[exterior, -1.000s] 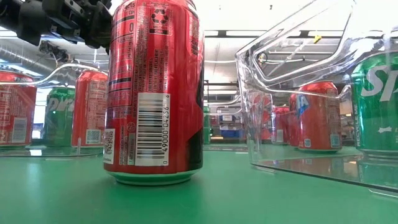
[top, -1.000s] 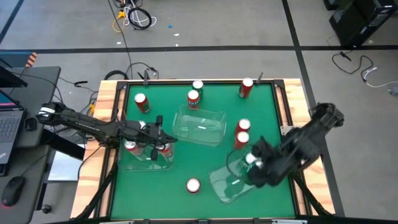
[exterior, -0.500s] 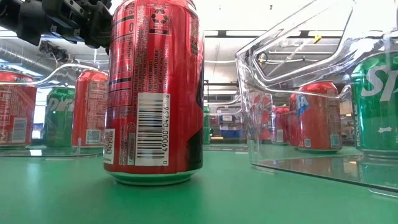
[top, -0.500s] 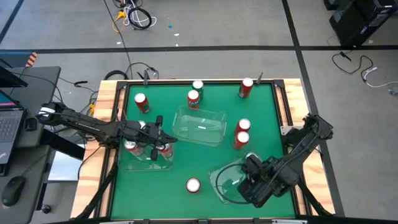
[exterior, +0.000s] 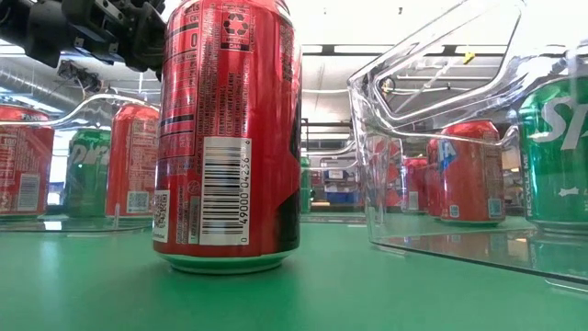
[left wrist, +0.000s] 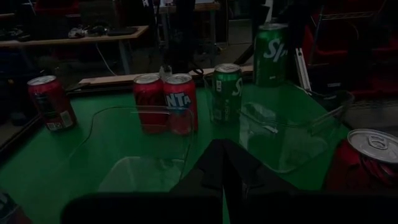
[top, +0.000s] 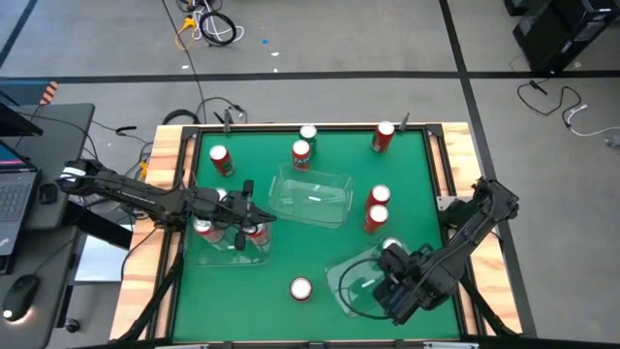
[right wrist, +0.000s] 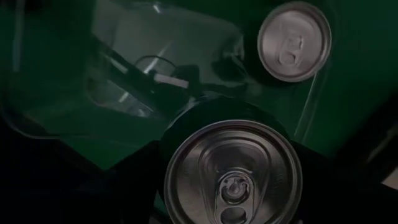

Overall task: Sort soda cans
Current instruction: Put the top right green soda can into the bottom right transparent bin

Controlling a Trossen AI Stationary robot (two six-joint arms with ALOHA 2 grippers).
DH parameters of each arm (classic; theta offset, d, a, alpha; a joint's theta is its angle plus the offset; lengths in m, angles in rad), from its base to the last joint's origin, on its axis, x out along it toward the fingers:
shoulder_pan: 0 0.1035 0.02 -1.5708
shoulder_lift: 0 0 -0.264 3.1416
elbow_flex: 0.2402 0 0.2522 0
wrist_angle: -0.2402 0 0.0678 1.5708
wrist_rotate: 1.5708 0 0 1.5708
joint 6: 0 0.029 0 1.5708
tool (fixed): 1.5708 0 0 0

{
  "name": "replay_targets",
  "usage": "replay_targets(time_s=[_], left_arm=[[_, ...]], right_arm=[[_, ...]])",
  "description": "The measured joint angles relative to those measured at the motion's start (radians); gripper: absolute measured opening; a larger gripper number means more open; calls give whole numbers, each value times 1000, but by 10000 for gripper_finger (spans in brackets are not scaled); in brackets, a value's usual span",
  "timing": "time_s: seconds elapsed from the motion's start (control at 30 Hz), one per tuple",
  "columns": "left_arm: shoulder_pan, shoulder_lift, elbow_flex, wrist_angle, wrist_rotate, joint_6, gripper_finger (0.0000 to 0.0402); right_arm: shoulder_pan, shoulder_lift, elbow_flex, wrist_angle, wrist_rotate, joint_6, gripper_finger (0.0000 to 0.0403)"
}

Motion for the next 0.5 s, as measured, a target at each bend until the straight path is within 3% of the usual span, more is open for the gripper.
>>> replay_targets(time_s=[0.5], left_arm=[[0, 0, 0, 0, 0, 0, 1]], right_arm=[[2, 0, -156, 3, -58, 76, 289]])
